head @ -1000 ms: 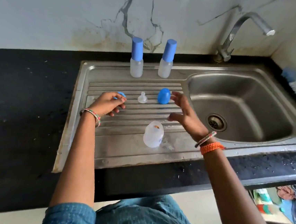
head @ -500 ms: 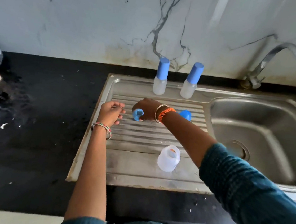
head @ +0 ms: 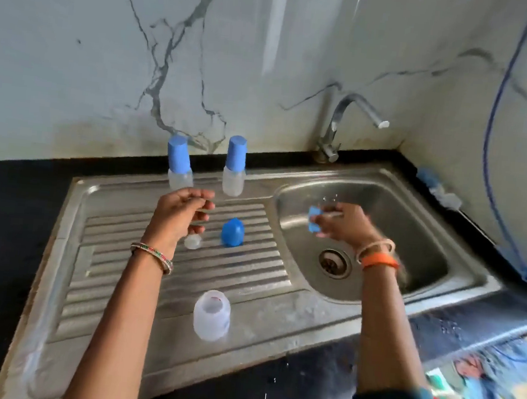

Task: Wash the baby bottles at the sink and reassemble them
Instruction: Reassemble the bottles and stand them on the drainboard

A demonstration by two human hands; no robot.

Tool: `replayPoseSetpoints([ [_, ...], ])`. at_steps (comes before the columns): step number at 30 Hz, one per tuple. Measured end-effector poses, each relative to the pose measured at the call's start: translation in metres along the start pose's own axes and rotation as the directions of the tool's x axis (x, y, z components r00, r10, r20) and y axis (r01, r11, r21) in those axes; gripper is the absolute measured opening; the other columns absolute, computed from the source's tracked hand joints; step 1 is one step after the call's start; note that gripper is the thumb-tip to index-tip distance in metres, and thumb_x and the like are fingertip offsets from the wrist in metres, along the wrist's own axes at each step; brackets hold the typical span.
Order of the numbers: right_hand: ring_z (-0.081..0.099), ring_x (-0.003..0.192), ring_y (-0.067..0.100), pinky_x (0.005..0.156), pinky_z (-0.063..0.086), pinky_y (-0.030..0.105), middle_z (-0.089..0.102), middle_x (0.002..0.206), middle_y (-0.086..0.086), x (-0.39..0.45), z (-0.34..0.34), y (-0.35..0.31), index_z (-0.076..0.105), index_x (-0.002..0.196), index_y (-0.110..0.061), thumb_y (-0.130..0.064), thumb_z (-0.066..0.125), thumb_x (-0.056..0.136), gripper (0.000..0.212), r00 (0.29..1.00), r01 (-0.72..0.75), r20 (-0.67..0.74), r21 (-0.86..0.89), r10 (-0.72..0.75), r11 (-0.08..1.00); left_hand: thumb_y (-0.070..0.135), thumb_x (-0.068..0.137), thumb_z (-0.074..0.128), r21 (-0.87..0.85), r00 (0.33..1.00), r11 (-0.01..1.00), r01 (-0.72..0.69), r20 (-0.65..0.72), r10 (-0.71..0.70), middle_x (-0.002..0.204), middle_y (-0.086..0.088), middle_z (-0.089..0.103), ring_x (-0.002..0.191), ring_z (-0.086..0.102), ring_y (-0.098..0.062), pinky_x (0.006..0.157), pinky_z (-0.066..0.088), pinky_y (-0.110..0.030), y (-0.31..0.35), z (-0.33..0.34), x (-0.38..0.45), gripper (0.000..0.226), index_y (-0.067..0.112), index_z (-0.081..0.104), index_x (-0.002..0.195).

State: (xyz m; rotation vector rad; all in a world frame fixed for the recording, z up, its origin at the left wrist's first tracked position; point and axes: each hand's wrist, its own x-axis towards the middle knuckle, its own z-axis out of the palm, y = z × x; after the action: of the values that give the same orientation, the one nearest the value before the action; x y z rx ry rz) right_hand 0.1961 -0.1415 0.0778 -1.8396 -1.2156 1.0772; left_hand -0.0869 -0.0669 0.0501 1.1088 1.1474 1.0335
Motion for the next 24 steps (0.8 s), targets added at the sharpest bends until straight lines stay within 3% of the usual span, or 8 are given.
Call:
replayPoseSetpoints([
  [1,0.065,0.093,0.032,0.09,0.05,0.039,0.066,0.105,0.02,0.002,-0.006,0.02,0.06,0.115,0.001,-0.012,0.073,0.081,0.038,0.978,-0.136,-0.188,-0.258,0.088,0.957,0.004,0.095,0.046,0.014,0.999,1.0,0.003,0.045,-0.003,0.067,0.005,0.067,0.051,0.057,-0.003,0.045,0.046,-0.018,0.0,0.01,-0.002,0.027,0.018,0.066,0.083],
  [3,0.067,0.086,0.025,0.082,0.053,0.036,0.071,0.094,0.013,0.0,-0.02,0.037,0.066,0.104,-0.005,-0.016,0.079,0.074,0.035,0.888,-0.112,-0.46,-0.209,0.003,0.971,0.004,0.095,0.046,0.083,0.989,0.997,0.005,0.145,-0.017,0.074,0.002,0.067,0.055,0.056,-0.005,0.048,0.046,-0.02,-0.004,0.029,-0.009,0.028,0.019,0.066,0.083],
  [6,0.067,0.078,0.02,0.081,0.054,0.039,0.071,0.085,0.003,-0.013,-0.044,0.019,0.068,0.094,-0.02,-0.01,0.074,0.074,0.023,0.921,0.346,-0.321,0.41,-0.222,0.844,0.006,0.095,0.046,0.137,0.972,0.991,0.01,0.231,-0.042,0.074,0.005,0.067,0.057,0.056,-0.004,0.047,0.047,-0.017,-0.007,0.049,-0.016,0.028,0.02,0.067,0.085],
  [8,0.067,0.077,0.024,0.086,0.054,0.042,0.07,0.09,0.008,-0.021,-0.04,0.017,0.066,0.095,-0.019,-0.009,0.068,0.078,0.019,0.939,0.345,-0.188,0.552,-0.29,0.759,0.006,0.095,0.047,0.131,0.964,0.991,0.015,0.26,-0.048,0.072,0.007,0.068,0.056,0.057,-0.002,0.048,0.047,-0.017,-0.006,0.06,-0.02,0.028,0.02,0.067,0.084],
  [11,0.061,0.072,0.014,0.074,0.052,0.029,0.068,0.085,0.005,-0.014,-0.006,0.028,0.064,0.1,-0.012,-0.009,0.075,0.074,0.028,0.883,0.131,-0.447,-0.055,-0.142,0.99,0.007,0.096,0.048,0.143,0.943,0.99,0.004,0.329,-0.051,0.073,0.007,0.068,0.056,0.058,-0.002,0.05,0.048,-0.018,-0.001,0.065,-0.026,0.024,0.019,0.067,0.087],
  [17,0.064,0.076,0.006,0.069,0.052,0.019,0.063,0.093,0.012,-0.011,0.059,-0.004,0.056,0.122,-0.018,0.0,0.063,0.086,0.041,0.821,0.497,-0.421,0.194,-0.386,0.846,0.027,0.1,0.043,0.003,0.905,0.984,0.178,0.393,-0.165,0.093,-0.005,0.071,0.079,0.065,-0.014,0.061,0.055,-0.024,0.001,0.05,-0.028,0.025,0.015,0.065,0.1],
  [20,0.066,0.092,0.019,0.08,0.055,0.033,0.065,0.103,0.023,-0.012,0.096,-0.024,0.055,0.11,-0.003,0.002,0.064,0.085,0.027,0.857,0.504,-0.302,0.322,-0.417,0.802,0.039,0.098,0.039,-0.276,0.82,0.88,0.386,0.54,-0.19,0.106,-0.012,0.07,0.093,0.068,-0.022,0.073,0.057,-0.032,-0.001,0.037,-0.022,0.038,0.01,0.06,0.112],
  [24,0.062,0.098,0.014,0.086,0.047,0.025,0.067,0.101,0.004,-0.002,0.129,-0.033,0.061,0.095,-0.008,-0.001,0.07,0.08,0.019,0.78,0.604,-0.201,-0.004,-0.592,0.797,0.038,0.089,0.047,-0.511,0.851,0.761,0.401,0.516,-0.102,0.108,-0.011,0.069,0.099,0.067,-0.023,0.079,0.058,-0.034,-0.007,0.009,-0.011,0.041,0.01,0.059,0.116],
])
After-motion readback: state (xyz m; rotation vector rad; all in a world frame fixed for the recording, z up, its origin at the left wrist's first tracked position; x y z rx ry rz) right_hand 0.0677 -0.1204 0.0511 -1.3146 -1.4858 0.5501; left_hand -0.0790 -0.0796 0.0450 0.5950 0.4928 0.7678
